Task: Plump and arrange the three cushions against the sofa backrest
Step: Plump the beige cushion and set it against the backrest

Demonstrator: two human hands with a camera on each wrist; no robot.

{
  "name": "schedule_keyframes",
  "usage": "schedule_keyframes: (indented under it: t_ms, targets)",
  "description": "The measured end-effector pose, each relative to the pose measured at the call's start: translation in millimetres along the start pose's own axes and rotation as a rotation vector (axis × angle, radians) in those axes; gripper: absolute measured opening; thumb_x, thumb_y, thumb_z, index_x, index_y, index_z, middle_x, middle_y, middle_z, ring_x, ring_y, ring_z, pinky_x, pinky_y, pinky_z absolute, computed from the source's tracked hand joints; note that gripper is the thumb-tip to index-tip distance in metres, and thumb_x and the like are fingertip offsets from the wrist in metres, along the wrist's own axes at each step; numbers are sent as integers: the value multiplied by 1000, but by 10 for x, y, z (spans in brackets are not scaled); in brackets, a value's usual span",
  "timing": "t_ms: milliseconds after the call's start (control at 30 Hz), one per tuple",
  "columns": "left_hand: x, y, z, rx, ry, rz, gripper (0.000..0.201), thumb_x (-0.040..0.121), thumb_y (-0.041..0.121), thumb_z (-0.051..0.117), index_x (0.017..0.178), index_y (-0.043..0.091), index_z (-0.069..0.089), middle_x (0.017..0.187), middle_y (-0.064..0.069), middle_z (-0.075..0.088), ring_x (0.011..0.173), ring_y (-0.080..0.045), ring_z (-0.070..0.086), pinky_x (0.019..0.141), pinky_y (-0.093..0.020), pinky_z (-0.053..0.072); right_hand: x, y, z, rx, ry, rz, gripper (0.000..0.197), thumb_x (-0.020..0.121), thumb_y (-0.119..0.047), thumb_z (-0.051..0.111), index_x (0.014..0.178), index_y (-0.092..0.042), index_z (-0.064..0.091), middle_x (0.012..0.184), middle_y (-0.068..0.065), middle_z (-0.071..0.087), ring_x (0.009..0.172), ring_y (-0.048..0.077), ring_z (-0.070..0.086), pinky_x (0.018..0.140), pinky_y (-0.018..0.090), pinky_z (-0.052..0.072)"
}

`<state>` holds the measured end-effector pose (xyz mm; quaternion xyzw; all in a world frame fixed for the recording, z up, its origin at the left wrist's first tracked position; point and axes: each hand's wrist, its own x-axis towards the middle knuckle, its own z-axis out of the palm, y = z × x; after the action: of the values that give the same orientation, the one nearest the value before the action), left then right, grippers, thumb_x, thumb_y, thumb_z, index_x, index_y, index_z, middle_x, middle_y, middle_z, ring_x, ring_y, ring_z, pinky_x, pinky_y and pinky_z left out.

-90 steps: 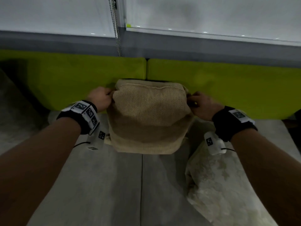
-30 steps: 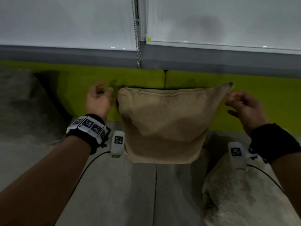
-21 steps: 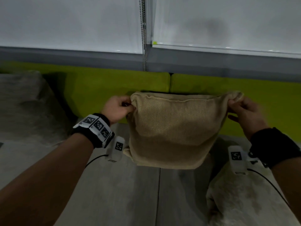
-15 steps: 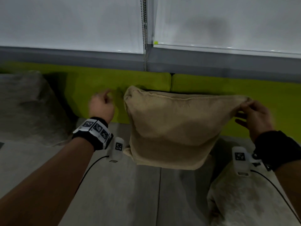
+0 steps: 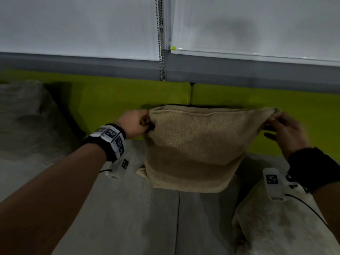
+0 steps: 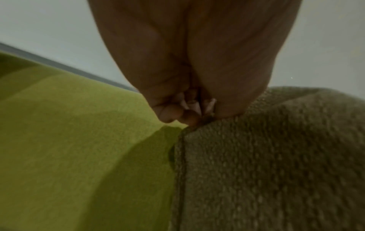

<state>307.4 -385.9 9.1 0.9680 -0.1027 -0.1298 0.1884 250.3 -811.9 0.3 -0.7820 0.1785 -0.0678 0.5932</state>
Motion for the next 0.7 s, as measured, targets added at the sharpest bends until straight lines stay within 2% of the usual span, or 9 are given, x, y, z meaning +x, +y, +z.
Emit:
schedule_keyframes:
  t_ms: [67, 167, 300, 367, 467, 500, 533, 600, 700]
  targets:
    - [19, -97, 21, 17, 137, -31, 16, 96, 20, 58, 105, 9, 65, 91, -10, 64, 85, -32, 62, 67, -31, 39, 4, 5, -13, -31, 2, -8, 15, 106, -31, 56, 94, -27, 65, 99, -2, 71, 93, 15, 69, 88, 44, 51]
    - [-28, -169, 98, -668, 408, -219, 7, 100, 21, 56, 97, 17, 62, 93, -6, 66, 82, -29, 64, 69, -37, 56, -1, 21, -23, -62, -8, -15, 21, 109, -26, 50, 94, -28, 64, 98, -2, 70, 93, 16, 69, 86, 41, 49]
    - [-94, 12, 187, -1169, 534, -353, 23, 95, 6, 49, 76, 18, 55, 75, 1, 60, 72, -16, 56, 61, -27, 46, -16, 22, 5, -65, -2, -27, 19, 110, -25, 48, 101, -19, 63, 95, -3, 70, 89, 16, 68, 81, 39, 49]
    - [-99, 41, 170, -1162, 531, -249, 18, 91, 11, 52, 81, 25, 59, 81, 7, 62, 79, -13, 56, 69, -28, 43, -17, 23, 4, -55, 4, -28, 19, 109, -27, 48, 99, -22, 64, 94, -4, 70, 87, 14, 69, 79, 38, 50]
    - [-100, -69, 145, -690, 337, -77, 25, 85, 21, 68, 104, 34, 60, 94, 11, 64, 88, -13, 60, 82, -30, 51, -15, 39, -28, -68, 15, -36, 20, 109, -29, 50, 94, -28, 64, 90, -10, 71, 83, 8, 70, 79, 36, 50]
    - [-91, -111, 143, -589, 351, -62, 27, 87, 18, 71, 106, 31, 60, 93, 8, 64, 88, -17, 61, 86, -34, 53, -21, 38, -37, -74, 18, -36, 21, 108, -30, 50, 93, -30, 64, 90, -11, 71, 83, 8, 70, 79, 37, 50]
    - [-89, -134, 135, -626, 415, -75, 23, 88, 14, 73, 103, 27, 61, 91, 4, 65, 88, -20, 61, 88, -40, 54, -27, 36, -44, -73, 20, -30, 21, 108, -30, 51, 93, -30, 65, 92, -9, 71, 85, 11, 70, 81, 38, 49]
    - [-131, -130, 140, -936, 566, -96, 15, 89, 10, 72, 94, 22, 64, 88, 1, 68, 88, -20, 64, 88, -47, 55, -43, 9, -39, -8, 45, 44, 22, 107, -26, 50, 93, -31, 66, 93, -6, 71, 86, 17, 68, 84, 40, 47]
    - [-182, -17, 201, -1354, 530, -103, 18, 95, 6, 62, 92, 23, 62, 91, 7, 69, 90, -12, 66, 79, -37, 58, -92, -63, 20, 153, 67, 166, 20, 106, -24, 48, 97, -29, 66, 99, -4, 70, 93, 21, 68, 86, 41, 49]
